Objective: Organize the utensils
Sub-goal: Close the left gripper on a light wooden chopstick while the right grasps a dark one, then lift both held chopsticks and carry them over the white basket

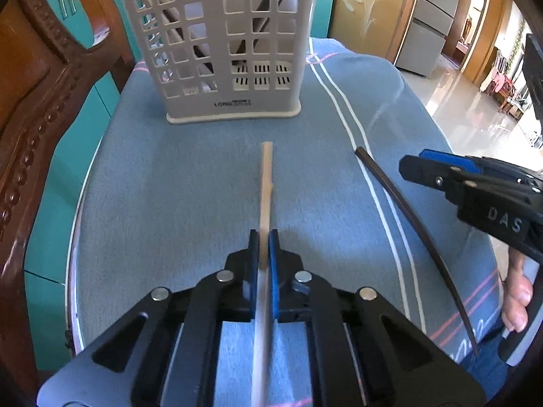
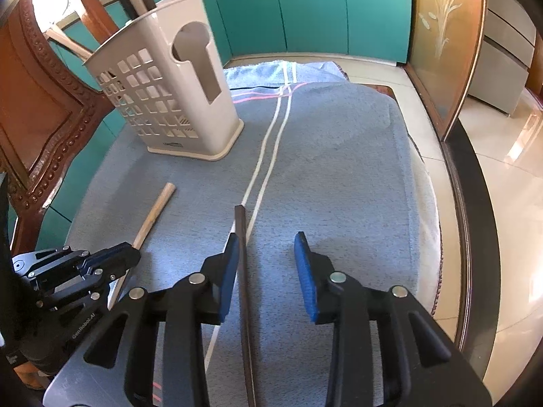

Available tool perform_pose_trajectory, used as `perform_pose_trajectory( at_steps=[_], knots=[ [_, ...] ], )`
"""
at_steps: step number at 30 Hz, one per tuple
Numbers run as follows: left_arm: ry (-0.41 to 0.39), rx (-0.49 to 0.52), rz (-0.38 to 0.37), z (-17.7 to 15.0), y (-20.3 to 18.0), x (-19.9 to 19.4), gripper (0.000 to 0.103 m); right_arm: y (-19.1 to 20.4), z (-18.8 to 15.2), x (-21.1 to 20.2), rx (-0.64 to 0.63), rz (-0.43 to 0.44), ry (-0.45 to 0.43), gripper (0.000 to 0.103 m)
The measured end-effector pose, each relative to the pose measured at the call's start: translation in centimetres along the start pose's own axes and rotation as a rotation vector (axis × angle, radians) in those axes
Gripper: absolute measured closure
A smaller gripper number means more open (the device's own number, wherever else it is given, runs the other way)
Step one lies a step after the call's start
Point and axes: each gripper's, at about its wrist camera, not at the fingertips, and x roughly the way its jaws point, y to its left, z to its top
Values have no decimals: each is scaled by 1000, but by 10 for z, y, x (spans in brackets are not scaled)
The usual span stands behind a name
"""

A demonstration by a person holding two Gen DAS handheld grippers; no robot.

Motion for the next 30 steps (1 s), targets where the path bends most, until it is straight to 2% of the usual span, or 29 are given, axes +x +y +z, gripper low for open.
perform_pose_trajectory(
  at_steps=[3, 4, 6, 9, 11, 12, 13, 14, 15, 16, 18, 23, 30],
  knots=[
    [-4, -28, -9, 1, 7, 0, 93, 9, -2, 4, -47, -10, 16, 62],
    [0, -35, -8, 1, 9, 1, 84, 13, -3, 6, -67, -25, 24, 62],
    [-2, -55, 0, 5, 11, 6, 74, 20, -6, 13, -109, -75, 44, 62],
    [-9, -47, 18, 11, 8, 10, 71, 28, -8, 21, -158, -122, 57, 62],
    [-15, -37, 37, 17, 5, 15, 71, 31, -9, 22, -180, -133, 48, 63],
    [-15, -33, 42, 19, 4, 16, 71, 32, -8, 22, -182, -123, 47, 68],
    [-15, -29, 47, 22, 2, 17, 72, 33, -8, 22, -184, -110, 47, 80],
    [-15, -26, 49, 24, 1, 18, 76, 34, -8, 22, -191, -99, 47, 87],
    [-17, -24, 39, 25, -1, 18, 88, 35, -9, 22, -199, -82, 48, 96],
    [-19, -20, 38, 25, -2, 18, 94, 36, -9, 22, -200, -68, 45, 96],
    [-30, -10, 54, 25, -4, 18, 94, 37, -10, 21, -197, -54, 32, 96],
    [-100, -24, 59, 23, 3, -6, 95, 37, -3, -14, -191, -9, -99, 96],
    [-296, -19, 34, 23, 10, -93, 95, 29, 10, -105, -173, 135, -299, 96]
  ],
)
